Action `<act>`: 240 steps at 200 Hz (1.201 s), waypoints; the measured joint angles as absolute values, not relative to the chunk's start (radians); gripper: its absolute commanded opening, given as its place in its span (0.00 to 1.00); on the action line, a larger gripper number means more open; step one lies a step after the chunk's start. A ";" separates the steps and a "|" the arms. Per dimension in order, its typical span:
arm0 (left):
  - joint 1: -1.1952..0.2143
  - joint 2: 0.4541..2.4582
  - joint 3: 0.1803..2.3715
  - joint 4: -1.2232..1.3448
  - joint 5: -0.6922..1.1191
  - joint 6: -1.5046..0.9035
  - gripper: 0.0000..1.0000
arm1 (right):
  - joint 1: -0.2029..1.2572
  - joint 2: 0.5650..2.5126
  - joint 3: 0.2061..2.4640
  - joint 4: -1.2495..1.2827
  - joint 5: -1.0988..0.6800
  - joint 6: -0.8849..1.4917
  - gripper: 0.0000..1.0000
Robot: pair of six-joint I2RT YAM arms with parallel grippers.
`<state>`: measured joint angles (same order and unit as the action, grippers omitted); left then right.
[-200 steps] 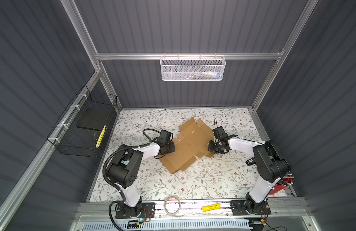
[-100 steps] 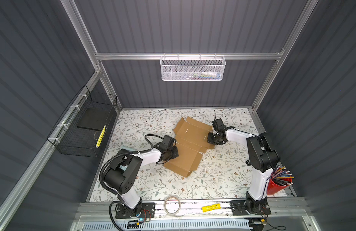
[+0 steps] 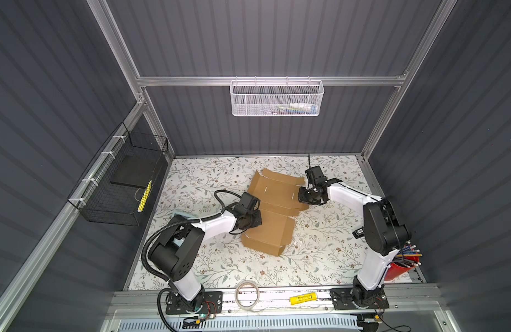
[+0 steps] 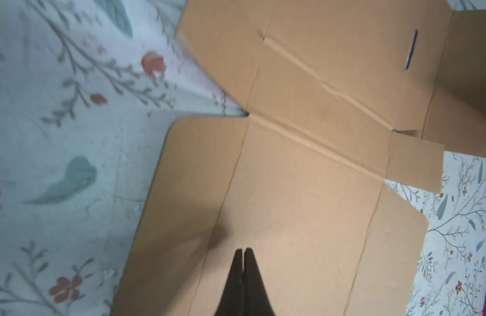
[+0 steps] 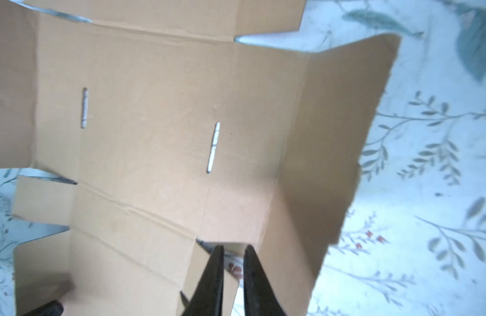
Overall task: Assemble paper box
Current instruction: Rotate the paper box at the center of the table.
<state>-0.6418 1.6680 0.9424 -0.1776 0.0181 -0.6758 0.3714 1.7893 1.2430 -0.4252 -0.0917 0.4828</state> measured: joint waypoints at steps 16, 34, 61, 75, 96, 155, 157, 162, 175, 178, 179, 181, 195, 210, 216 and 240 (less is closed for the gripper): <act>-0.640 1.668 0.987 -0.194 0.002 -0.641 0.00 | 0.400 1.713 1.215 -0.436 -0.075 0.487 0.17; -0.640 1.668 1.010 -0.200 -0.009 -0.612 0.00 | 0.446 1.645 1.175 -0.444 -0.058 0.500 0.15; -0.633 1.683 1.011 -0.209 -0.017 -0.588 0.00 | 0.547 1.594 1.112 -0.445 -0.040 0.550 0.12; -0.628 1.695 1.011 -0.215 -0.019 -0.578 0.00 | 0.608 1.592 1.093 -0.445 -0.037 0.581 0.12; -0.627 1.704 1.011 -0.223 -0.024 -0.570 0.00 | 0.686 1.598 1.074 -0.442 -0.040 0.627 0.11; -0.625 1.705 0.979 -0.221 -0.050 -0.563 0.00 | 0.761 1.649 1.015 -0.422 -0.080 0.709 0.11; -0.624 1.705 0.978 -0.220 -0.050 -0.563 0.00 | 0.762 1.650 1.012 -0.421 -0.082 0.712 0.11; -0.622 1.707 0.973 -0.220 -0.051 -0.563 0.00 | 0.763 1.653 1.006 -0.419 -0.084 0.714 0.11; -0.620 1.713 0.962 -0.216 -0.051 -0.564 0.00 | 0.766 1.660 0.993 -0.416 -0.090 0.719 0.11; -0.620 1.715 0.958 -0.215 -0.051 -0.564 0.00 | 0.766 1.661 0.991 -0.416 -0.091 0.719 0.11; -0.620 1.715 0.958 -0.214 -0.051 -0.564 0.00 | 0.766 1.661 0.990 -0.416 -0.091 0.719 0.11; -0.620 1.716 0.956 -0.213 -0.051 -0.564 0.00 | 0.766 1.662 0.989 -0.415 -0.091 0.719 0.11; -0.620 1.726 0.945 -0.206 -0.049 -0.565 0.00 | 0.766 1.669 0.986 -0.413 -0.092 0.722 0.11; -0.620 1.728 0.933 -0.189 -0.048 -0.569 0.00 | 0.764 1.682 0.986 -0.403 -0.092 0.722 0.11; -0.620 1.728 0.929 -0.183 -0.045 -0.572 0.00 | 0.761 1.689 0.986 -0.400 -0.093 0.722 0.11; -0.620 1.723 0.908 -0.149 -0.039 -0.584 0.00 | 0.743 1.729 0.986 -0.389 -0.104 0.716 0.11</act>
<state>-0.6197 1.7233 0.9077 -0.1490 -0.0395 -0.5838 0.7429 1.7294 0.9855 -0.3885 -0.1043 0.7162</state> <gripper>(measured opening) 0.046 0.111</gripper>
